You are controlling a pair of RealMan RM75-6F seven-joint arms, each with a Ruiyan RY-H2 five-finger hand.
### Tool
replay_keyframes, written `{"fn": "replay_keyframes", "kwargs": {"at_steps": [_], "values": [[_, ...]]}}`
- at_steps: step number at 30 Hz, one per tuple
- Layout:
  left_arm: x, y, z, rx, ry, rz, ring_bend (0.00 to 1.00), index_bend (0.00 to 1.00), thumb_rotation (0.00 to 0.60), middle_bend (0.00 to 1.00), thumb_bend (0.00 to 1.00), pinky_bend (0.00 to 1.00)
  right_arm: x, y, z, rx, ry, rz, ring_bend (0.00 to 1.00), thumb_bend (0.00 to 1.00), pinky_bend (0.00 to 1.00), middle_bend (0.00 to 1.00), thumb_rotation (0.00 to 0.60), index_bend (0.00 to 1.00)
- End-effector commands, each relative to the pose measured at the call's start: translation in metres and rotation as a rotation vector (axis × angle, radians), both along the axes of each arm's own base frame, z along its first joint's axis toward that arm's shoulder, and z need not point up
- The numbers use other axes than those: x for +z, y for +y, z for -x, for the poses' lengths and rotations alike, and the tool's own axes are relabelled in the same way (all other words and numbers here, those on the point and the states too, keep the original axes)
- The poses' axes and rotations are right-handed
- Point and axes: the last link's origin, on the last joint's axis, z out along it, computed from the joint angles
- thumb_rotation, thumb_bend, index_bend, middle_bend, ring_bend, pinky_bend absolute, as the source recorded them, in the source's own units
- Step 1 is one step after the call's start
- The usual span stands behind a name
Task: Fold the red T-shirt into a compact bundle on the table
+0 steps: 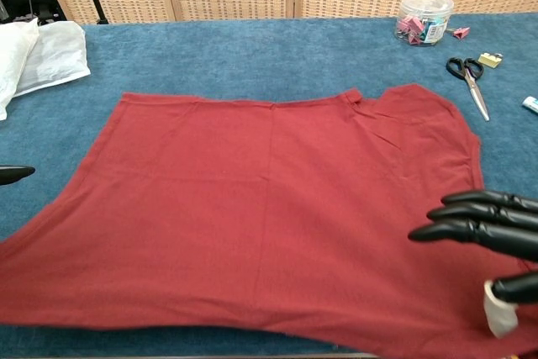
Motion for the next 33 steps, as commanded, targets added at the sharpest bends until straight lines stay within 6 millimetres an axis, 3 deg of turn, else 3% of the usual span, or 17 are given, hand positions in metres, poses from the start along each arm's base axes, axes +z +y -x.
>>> {"fn": "replay_keyframes", "kwargs": {"at_steps": [1,25,33], "values": [[0.003,-0.007,0.000,-0.006,-0.008,0.013,0.00,0.76,0.600,0.00,0.84,0.00,0.003,0.011,0.001,0.013,-0.002,-0.023,0.00,0.83,0.00,0.09,0.600,0.62],[0.011,-0.052,0.003,-0.052,-0.027,0.088,0.00,0.76,0.600,0.00,0.84,0.00,0.029,0.050,0.019,0.045,-0.008,-0.116,0.00,0.85,0.00,0.09,0.600,0.63],[0.012,-0.043,0.000,-0.047,-0.042,0.045,0.00,0.76,0.600,0.00,0.84,0.00,0.029,0.041,0.020,0.020,-0.016,-0.092,0.00,0.85,0.00,0.09,0.600,0.63]]}}
